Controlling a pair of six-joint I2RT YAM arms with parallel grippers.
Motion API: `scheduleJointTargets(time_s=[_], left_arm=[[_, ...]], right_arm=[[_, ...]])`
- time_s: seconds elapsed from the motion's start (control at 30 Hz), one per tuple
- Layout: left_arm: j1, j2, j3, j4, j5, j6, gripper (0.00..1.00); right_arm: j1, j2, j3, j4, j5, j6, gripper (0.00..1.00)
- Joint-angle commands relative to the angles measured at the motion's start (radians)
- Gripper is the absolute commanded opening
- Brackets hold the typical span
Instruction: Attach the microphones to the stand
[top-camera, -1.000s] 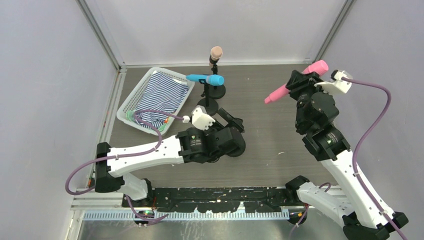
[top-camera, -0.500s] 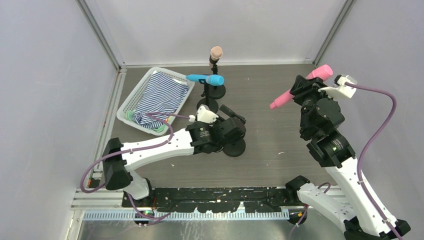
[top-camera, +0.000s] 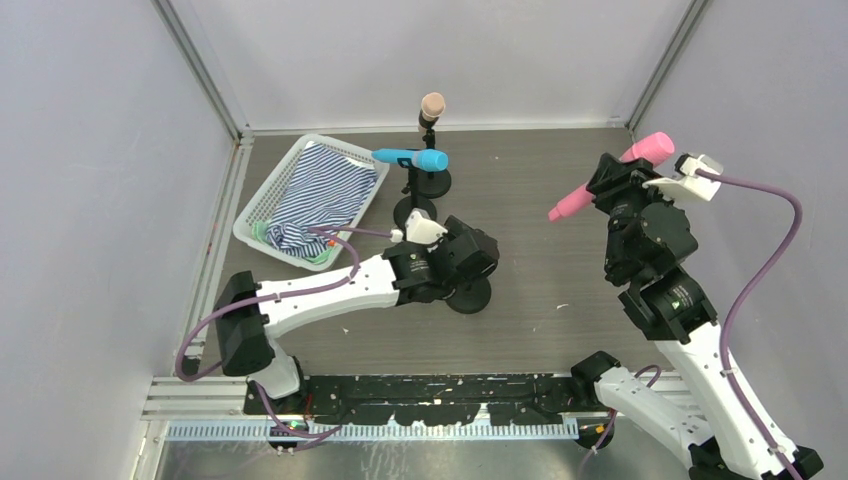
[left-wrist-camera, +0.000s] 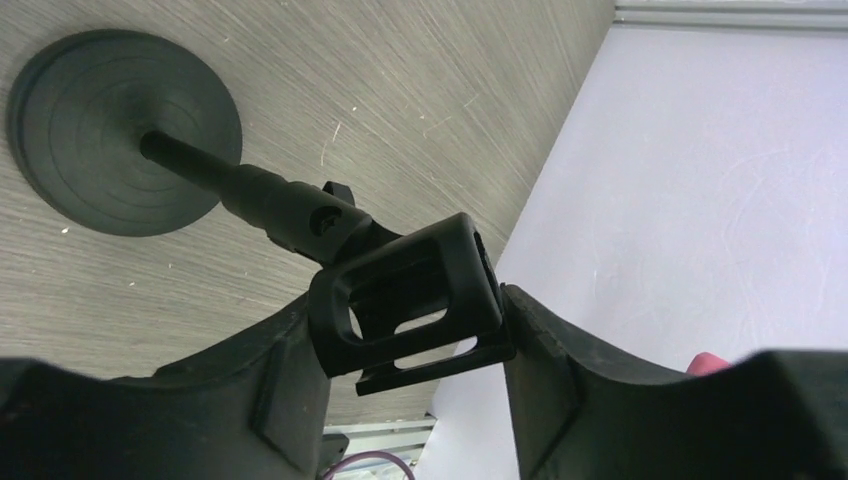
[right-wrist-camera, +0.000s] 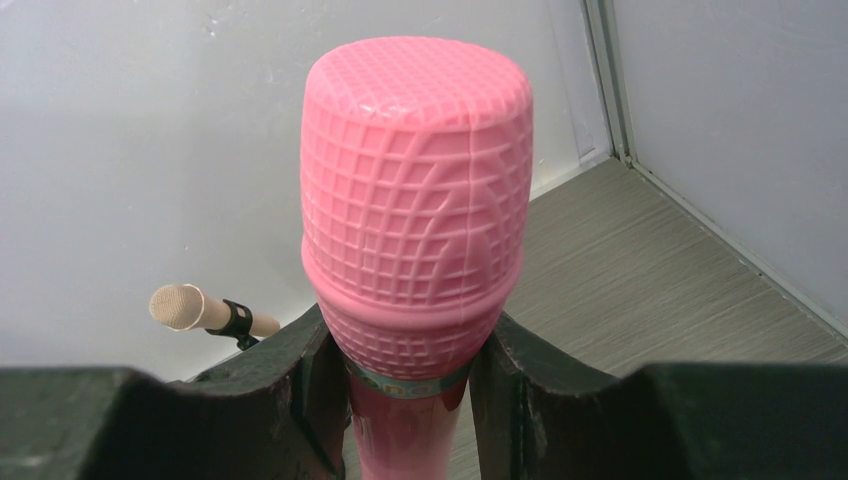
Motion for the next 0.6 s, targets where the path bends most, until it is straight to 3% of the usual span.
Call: scheduleJointTargets(time_s=[0.0,0.2,0.37,0.57], left_arm=[[0.014,-0.038,-0.018,-0.008,-0.009,0.019,0.51],[0.055,-0.075,-0.050,-0.007,0.025,0.176,0.25],[0.148,-0.093,-0.070,0.084,0.198,0.504,0.04],[0.231,-0.077,-0.065,0.145,0.435,0.956,0.01]], right_arm=[[-0.005,-0.013,0.008,0.021,0.018,-0.022,0.01],[-0.005,-0.015,0.003,0.014,0.007,-0.022,0.01],[-0.004,-0.019,0.007,-0.011,-0.036,-0.037,0.01],[-0.005,-0.058,-0.031,0.023,-0.152,-0.042,0.01]])
